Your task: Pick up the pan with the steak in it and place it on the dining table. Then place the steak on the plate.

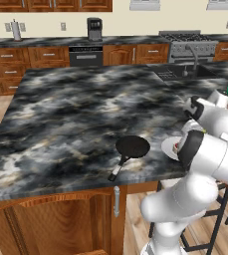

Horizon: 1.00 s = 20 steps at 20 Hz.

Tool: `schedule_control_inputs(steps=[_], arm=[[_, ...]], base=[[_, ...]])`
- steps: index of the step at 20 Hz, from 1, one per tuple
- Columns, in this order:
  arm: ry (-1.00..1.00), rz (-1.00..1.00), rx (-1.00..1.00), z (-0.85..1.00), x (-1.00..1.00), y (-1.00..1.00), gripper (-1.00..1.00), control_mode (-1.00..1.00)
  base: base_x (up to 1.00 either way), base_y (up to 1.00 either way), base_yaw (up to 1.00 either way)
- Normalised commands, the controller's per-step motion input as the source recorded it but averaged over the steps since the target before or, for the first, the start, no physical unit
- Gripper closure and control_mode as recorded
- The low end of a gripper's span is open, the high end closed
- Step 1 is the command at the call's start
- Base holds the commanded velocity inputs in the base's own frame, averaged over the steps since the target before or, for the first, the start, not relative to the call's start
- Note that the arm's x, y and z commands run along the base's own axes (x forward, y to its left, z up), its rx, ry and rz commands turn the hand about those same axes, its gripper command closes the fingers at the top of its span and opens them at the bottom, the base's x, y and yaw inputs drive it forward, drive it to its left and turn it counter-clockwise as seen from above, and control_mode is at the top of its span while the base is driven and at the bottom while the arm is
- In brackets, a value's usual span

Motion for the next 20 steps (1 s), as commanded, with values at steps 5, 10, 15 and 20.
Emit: schedule_control_inputs(steps=[5, 10, 15, 20], arm=[[-0.39, 0.01, -0.01, 0.31, -0.72, 0.08, -1.00, -1.00], [-0.49, 0.01, 0.00, 0.15, -0.53, 0.10, -1.00, -1.00], [-0.19, 0.16, 0.00, 0.02, -0.34, 0.05, -1.00, -1.00], [-0.20, 0.04, 0.00, 0.31, -0.20, 0.11, -1.00, -1.00]], base=[[0.00, 0.00, 0.00], [0.00, 0.00, 0.00], [0.00, 0.00, 0.00], [0.00, 0.00, 0.00]])
